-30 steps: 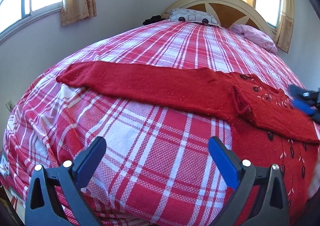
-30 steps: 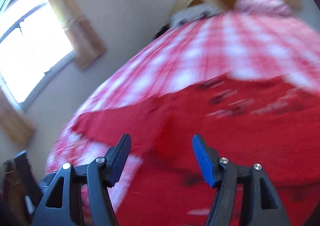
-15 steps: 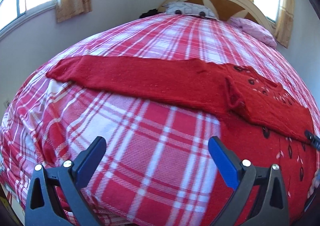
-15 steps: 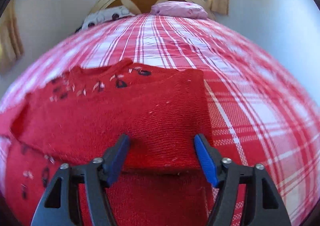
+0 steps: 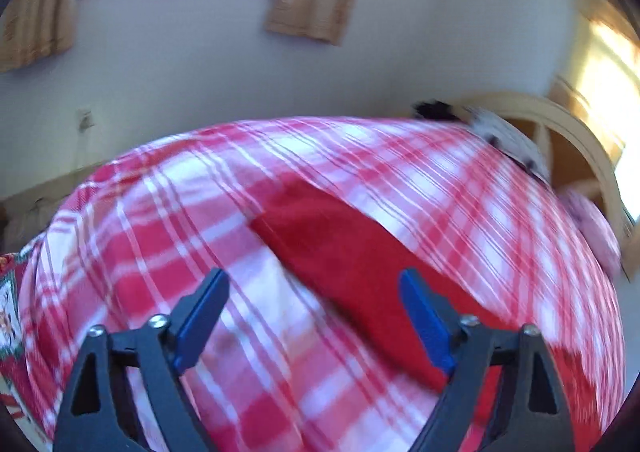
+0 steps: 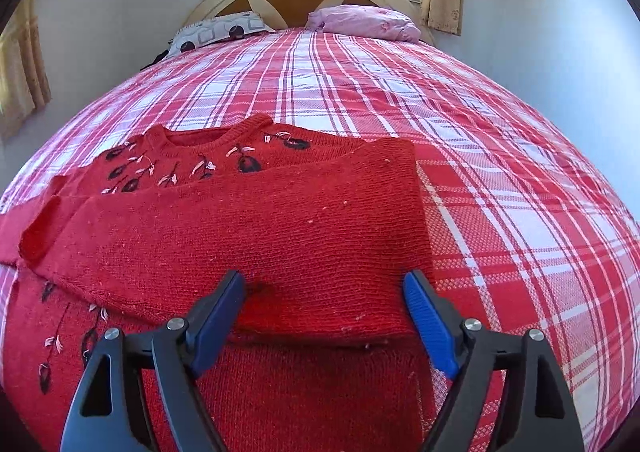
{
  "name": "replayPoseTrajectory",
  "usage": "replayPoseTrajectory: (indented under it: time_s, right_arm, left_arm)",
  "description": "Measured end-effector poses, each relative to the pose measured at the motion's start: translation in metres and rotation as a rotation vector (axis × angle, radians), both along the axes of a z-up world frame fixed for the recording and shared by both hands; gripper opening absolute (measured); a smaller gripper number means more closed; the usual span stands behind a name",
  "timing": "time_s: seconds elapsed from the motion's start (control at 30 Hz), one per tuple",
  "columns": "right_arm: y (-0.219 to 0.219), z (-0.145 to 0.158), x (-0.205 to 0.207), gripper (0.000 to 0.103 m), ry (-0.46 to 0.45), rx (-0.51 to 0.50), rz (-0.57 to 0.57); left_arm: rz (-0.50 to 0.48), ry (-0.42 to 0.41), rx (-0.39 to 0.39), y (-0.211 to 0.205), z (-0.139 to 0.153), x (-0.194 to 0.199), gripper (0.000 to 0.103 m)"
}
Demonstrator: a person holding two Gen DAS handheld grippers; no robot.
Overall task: Fold small clothes
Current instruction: 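Grasp the other sleeve cuff with the left tool, fold it across the body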
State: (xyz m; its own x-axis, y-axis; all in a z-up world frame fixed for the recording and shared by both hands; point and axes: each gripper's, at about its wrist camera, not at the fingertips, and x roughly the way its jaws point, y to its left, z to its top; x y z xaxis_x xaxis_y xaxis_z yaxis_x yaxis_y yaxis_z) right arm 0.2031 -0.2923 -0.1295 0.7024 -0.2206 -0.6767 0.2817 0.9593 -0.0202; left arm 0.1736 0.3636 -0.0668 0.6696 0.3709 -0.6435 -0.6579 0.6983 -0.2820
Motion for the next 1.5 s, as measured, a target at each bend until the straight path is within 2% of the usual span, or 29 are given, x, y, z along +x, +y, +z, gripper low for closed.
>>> replayPoseTrajectory:
  time_s: [0.03,0.1,0.17,0.23,0.33,0.37,0.4,0.43,0.5,0.57,0.67,0.8,0.93,1.0,1.1,1.2,1.33,1.5]
  right_arm:
    - [-0.001,0.000,-0.001,0.082,-0.002,0.004,0.000]
    - [-0.002,0.000,-0.002,0.083,-0.008,0.018,0.003]
    - [-0.003,0.000,-0.002,0.083,-0.010,0.025,0.004]
    - [-0.002,0.000,-0.001,0.083,-0.007,0.020,0.004]
    - [-0.002,-0.001,-0.001,0.083,-0.004,0.014,0.003]
    - [-0.002,-0.001,-0.001,0.083,-0.004,0.015,0.003]
    - [-0.002,-0.001,-0.001,0.083,-0.004,0.016,0.004]
    - [-0.002,-0.001,0.000,0.084,-0.004,0.017,0.004]
    - [-0.002,-0.001,0.000,0.084,-0.003,0.016,0.004]
    - [-0.002,-0.001,0.000,0.084,-0.004,0.017,0.004]
    - [-0.002,-0.001,0.000,0.084,-0.006,0.020,0.005]
    - [-0.002,-0.001,0.000,0.084,-0.010,0.024,0.006]
    - [-0.003,-0.001,-0.001,0.084,-0.013,0.026,0.006]
    - [-0.003,-0.001,-0.002,0.084,-0.017,0.029,0.007]
    - [-0.005,-0.001,-0.003,0.084,-0.025,0.041,0.010]
    - [-0.006,0.000,-0.004,0.084,-0.032,0.049,0.011]
    - [-0.006,0.000,-0.005,0.084,-0.037,0.056,0.013]
    - [-0.006,0.000,-0.005,0.084,-0.036,0.055,0.013]
  left_arm:
    - [0.016,0.015,-0.023,0.013,-0.004,0.010,0.082]
    - [0.022,0.053,-0.099,0.031,-0.017,0.027,0.069]
    - [0.017,0.070,-0.162,0.038,-0.030,0.037,0.063]
    - [0.025,0.087,-0.201,0.041,-0.045,0.044,0.062]
    - [0.027,0.096,-0.126,0.030,-0.043,0.049,0.062]
    - [0.023,0.107,-0.106,0.026,-0.043,0.052,0.059]
    - [0.019,0.119,-0.071,0.022,-0.044,0.054,0.046]
    - [0.021,0.123,-0.061,0.026,-0.045,0.056,0.038]
    - [0.039,0.107,-0.079,0.035,-0.047,0.052,0.017]
    - [0.038,0.088,-0.113,0.044,-0.048,0.050,0.009]
    - [0.024,0.102,-0.118,0.047,-0.042,0.054,0.006]
    - [0.006,0.060,-0.047,0.028,-0.013,0.054,0.005]
    - [-0.094,-0.021,0.060,-0.023,0.034,0.055,0.005]
    - [-0.180,-0.069,0.124,-0.064,0.058,0.054,0.005]
    - [-0.327,-0.128,0.166,-0.125,0.081,0.050,0.005]
    - [-0.515,-0.165,0.205,-0.205,0.093,0.044,0.005]
    - [-0.715,-0.163,0.251,-0.302,0.079,0.034,0.005]
    - [-0.888,-0.066,0.279,-0.390,0.024,0.027,0.006]
